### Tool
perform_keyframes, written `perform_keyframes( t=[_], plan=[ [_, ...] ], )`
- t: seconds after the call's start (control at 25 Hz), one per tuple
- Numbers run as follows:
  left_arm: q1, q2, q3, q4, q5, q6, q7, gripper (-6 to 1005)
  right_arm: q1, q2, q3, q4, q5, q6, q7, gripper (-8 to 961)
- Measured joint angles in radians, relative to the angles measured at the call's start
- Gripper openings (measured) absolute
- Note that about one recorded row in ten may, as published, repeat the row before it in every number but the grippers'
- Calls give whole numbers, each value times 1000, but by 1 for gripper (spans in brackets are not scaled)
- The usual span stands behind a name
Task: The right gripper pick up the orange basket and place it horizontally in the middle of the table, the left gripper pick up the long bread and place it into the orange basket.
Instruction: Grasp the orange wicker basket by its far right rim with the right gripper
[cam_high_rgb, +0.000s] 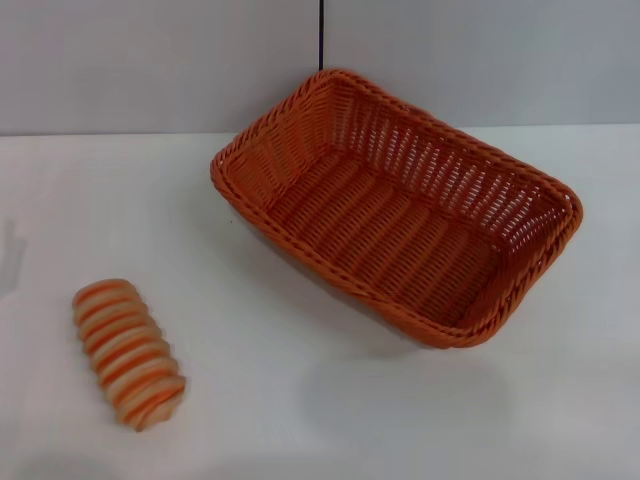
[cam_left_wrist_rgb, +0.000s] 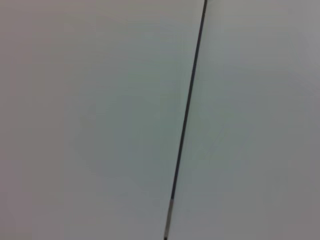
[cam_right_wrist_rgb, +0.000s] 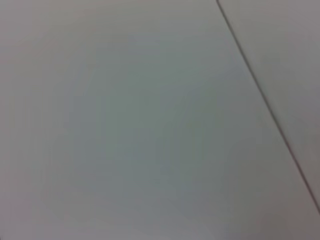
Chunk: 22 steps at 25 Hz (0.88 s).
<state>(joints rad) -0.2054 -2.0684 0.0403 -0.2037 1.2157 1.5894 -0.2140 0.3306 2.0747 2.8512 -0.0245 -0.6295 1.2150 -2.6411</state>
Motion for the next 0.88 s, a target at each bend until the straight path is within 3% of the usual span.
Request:
perform_keyframes(
  t=[0.6, 0.88],
  plan=[
    [-5, 3, 14, 8, 1, 6, -19, 802, -16, -1, -144, 26, -5, 21, 13, 405],
    [-6, 4, 32, 8, 1, 5, -19, 802, -60, -4, -393, 119, -6, 105, 56, 405]
  ],
)
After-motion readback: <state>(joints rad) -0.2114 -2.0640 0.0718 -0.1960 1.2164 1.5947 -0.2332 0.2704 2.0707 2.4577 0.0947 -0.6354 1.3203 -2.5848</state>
